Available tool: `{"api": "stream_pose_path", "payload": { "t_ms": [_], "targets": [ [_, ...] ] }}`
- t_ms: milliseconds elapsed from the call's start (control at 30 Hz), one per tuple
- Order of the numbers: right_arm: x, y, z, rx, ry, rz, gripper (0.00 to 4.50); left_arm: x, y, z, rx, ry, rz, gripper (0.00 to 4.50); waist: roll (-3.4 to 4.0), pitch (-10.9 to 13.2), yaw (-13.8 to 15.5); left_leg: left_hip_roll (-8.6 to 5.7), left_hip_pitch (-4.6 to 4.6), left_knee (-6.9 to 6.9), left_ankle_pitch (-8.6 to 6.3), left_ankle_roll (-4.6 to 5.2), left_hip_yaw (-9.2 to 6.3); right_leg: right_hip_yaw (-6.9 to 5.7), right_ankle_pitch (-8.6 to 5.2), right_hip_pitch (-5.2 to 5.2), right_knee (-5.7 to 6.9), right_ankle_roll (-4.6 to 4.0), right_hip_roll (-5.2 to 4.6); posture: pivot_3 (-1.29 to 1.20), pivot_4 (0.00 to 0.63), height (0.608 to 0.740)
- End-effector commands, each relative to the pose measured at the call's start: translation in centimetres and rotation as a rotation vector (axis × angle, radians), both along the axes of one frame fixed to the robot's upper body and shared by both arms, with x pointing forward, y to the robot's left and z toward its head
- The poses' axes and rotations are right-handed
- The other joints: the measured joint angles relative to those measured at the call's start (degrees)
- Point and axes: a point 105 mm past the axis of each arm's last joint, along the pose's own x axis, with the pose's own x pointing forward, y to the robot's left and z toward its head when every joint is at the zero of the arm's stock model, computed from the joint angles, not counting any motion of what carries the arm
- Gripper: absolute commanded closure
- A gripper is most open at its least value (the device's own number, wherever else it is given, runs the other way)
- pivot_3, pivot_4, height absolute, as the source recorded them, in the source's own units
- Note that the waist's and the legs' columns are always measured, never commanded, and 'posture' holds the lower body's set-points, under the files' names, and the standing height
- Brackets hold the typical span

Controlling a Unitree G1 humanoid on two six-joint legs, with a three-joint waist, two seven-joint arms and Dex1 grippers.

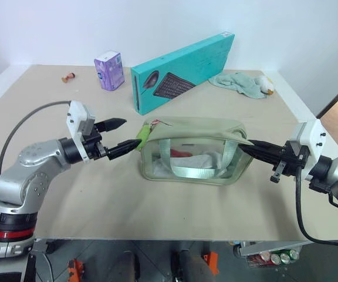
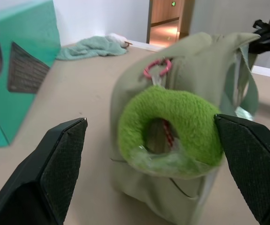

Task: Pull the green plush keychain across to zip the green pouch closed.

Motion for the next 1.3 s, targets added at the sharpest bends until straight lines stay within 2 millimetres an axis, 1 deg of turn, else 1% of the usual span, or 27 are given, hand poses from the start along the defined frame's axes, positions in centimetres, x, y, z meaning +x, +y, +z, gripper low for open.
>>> {"api": "stream_pose_path", "payload": {
  "t_ms": [33,133,300,400,433,533,633,667,733,767,867,900,1067,1133,1200,1300],
  "targets": [
    [-0.2,0.5,0.9,-0.001,-0.046,0.02,4.44,-1.0,-0.7,1.0,-0.019,-0.052,-0.019,0.0,0.0,0.0,0.0,0.0,0.0,0.0,0.0,0.0,0.0,0.02,-0.01,0.0,0.0,-0.02,0.0,0.0,0.15,0.74],
    [-0.2,0.4,0.9,-0.007,-0.047,0.021,4.44,-1.0,-0.8,0.8,-0.022,-0.055,-0.006,0.0,0.0,0.0,0.0,0.0,0.02,0.0,0.01,0.0,-0.01,0.03,-0.02,0.01,0.0,-0.1,0.02,0.0,0.15,0.74],
    [-0.2,0.5,0.9,-0.014,-0.044,0.028,4.44,-0.2,-0.5,0.4,-0.024,-0.06,0.044,0.0,0.0,0.0,-0.02,0.05,0.05,0.0,0.02,-0.01,-0.01,0.03,0.02,0.01,0.01,-0.16,0.1,0.0,0.15,0.74],
    [-0.1,0.5,0.9,-0.015,-0.043,0.029,4.5,0.0,-0.4,0.2,-0.014,-0.05,0.047,0.79,0.0,0.0,-0.02,0.06,0.05,0.0,0.02,-0.01,0.0,0.03,0.03,0.01,0.01,-0.15,0.12,0.0,0.15,0.74],
    [-0.1,0.5,0.9,-0.016,-0.042,0.03,4.5,0.0,-0.2,0.0,-0.011,-0.044,0.051,1.18,0.0,0.0,-0.02,0.06,0.05,0.0,0.02,-0.01,0.0,0.03,0.03,0.01,0.01,-0.14,0.12,0.0,0.15,0.74],
    [-0.2,0.5,0.9,-0.019,-0.042,0.029,4.5,0.1,-0.1,-0.4,-0.001,-0.035,0.054,2.14,0.0,0.0,-0.02,0.06,0.05,0.0,0.02,-0.01,0.01,0.02,0.03,0.01,0.0,-0.15,0.11,0.0,0.15,0.74],
    [-0.2,0.4,0.9,-0.024,-0.043,0.027,4.5,0.2,-0.1,-0.7,0.006,-0.027,0.055,3.21,0.0,0.0,-0.02,0.06,0.05,0.0,0.02,-0.01,0.02,0.02,0.02,0.01,0.0,-0.16,0.11,0.0,0.15,0.74],
    [-0.2,0.4,0.9,-0.023,-0.042,0.026,4.5,0.2,-0.1,-0.8,0.006,-0.026,0.054,3.47,0.0,0.0,-0.01,0.06,0.05,0.0,0.02,-0.01,0.02,0.02,0.02,0.01,0.0,-0.17,0.1,0.0,0.15,0.74],
    [-0.2,0.3,0.9,-0.026,-0.041,0.024,4.5,0.2,-0.1,-0.7,-0.005,-0.026,0.053,4.25,0.0,0.0,-0.01,0.05,0.05,0.0,0.02,-0.01,0.03,0.02,0.02,0.01,0.0,-0.17,0.1,0.0,0.15,0.74],
    [-0.2,0.3,0.9,-0.027,-0.041,0.023,4.5,0.2,-0.1,-0.6,-0.009,-0.03,0.051,4.44,0.0,0.0,-0.01,0.05,0.05,0.0,0.02,-0.01,0.04,0.02,0.02,0.01,0.0,-0.17,0.1,0.0,0.15,0.74],
    [-0.2,0.3,0.8,-0.032,-0.041,0.023,4.5,0.2,0.0,0.0,-0.012,-0.061,0.045,4.44,0.0,0.0,-0.01,0.05,0.05,0.0,0.02,-0.01,0.03,0.02,0.02,0.01,0.0,-0.16,0.1,0.0,0.15,0.74],
    [-0.2,0.3,0.8,-0.033,-0.041,0.022,4.5,0.3,0.0,0.5,-0.023,-0.074,0.038,4.44,0.0,0.0,0.0,0.05,0.05,0.0,0.02,-0.01,0.03,0.02,0.02,0.01,0.0,-0.16,0.1,0.0,0.15,0.74],
    [-0.1,0.1,0.9,-0.037,-0.039,0.02,4.5,0.3,-0.7,4.1,-0.062,-0.161,-0.031,4.44,-0.01,0.0,0.07,0.04,0.02,0.03,0.03,-0.01,0.0,-0.02,0.02,0.01,0.0,-0.17,0.1,0.0,0.15,0.74],
    [-0.1,0.1,0.9,-0.043,-0.039,0.022,4.5,0.0,-1.6,5.8,-0.077,-0.201,-0.081,4.44,-0.01,0.01,0.07,0.02,0.02,0.04,0.03,-0.01,0.01,-0.02,0.03,0.02,0.0,-0.14,0.09,0.0,0.15,0.74],
    [0.0,0.0,0.9,-0.044,-0.039,0.022,4.5,-0.5,-2.8,7.1,-0.083,-0.227,-0.14,4.44,-0.01,0.01,-0.01,0.0,0.03,0.04,0.03,0.0,0.06,-0.01,0.1,0.02,0.0,-0.01,0.08,0.0,0.15,0.74],
    [0.1,0.0,1.0,-0.047,-0.041,0.025,4.5,-1.4,-4.7,7.5,-0.066,-0.234,-0.247,4.44,-0.01,0.01,-0.03,0.0,0.03,0.04,0.02,0.0,0.09,0.02,0.14,0.01,-0.01,0.08,0.08,0.0,0.15,0.74]
  ]
}}
